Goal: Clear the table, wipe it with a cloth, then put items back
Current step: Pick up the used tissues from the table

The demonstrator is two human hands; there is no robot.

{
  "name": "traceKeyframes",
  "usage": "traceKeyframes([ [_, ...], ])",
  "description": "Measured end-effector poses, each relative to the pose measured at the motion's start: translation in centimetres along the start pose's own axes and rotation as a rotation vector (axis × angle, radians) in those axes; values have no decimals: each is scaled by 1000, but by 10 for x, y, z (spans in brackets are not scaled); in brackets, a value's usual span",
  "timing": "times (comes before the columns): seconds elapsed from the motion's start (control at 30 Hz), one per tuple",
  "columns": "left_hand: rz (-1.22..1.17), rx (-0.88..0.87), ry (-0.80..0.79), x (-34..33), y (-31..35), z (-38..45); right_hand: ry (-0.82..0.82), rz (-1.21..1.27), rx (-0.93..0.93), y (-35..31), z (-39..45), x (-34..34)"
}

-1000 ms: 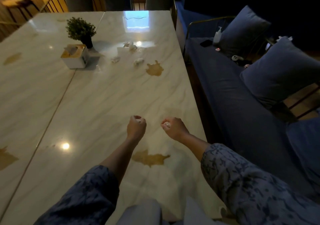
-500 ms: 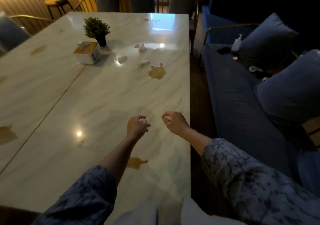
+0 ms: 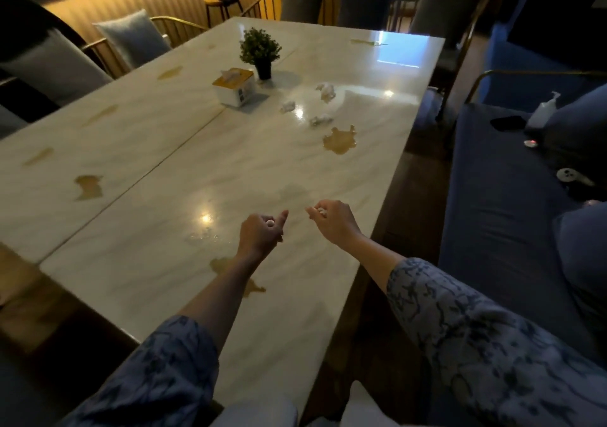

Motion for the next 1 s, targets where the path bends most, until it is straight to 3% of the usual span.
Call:
traceKeyframes([
  [0.2,330,-32,-22,36,-19,0,-19,-10,43,-36,0,-17],
  [0.6,186,159,60,29,-51,6,-223,-44,120,-38,27,-61],
  [0.87,162,259,205,-22,8,73,-333,-77,280,-14,125,-1],
  [1.0,132,226,242,-36,29,91,-338,-135,303,-2,157,21],
])
Point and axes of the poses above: each hand's wrist, its own z-axis towards the middle knuckle, its own x-axis out of the back of the hand, y = z × x, the point moved 4 cm from there along z, towards the middle knuckle, and after that the axes turned 2 degrees about -z, right-handed, at the moved point
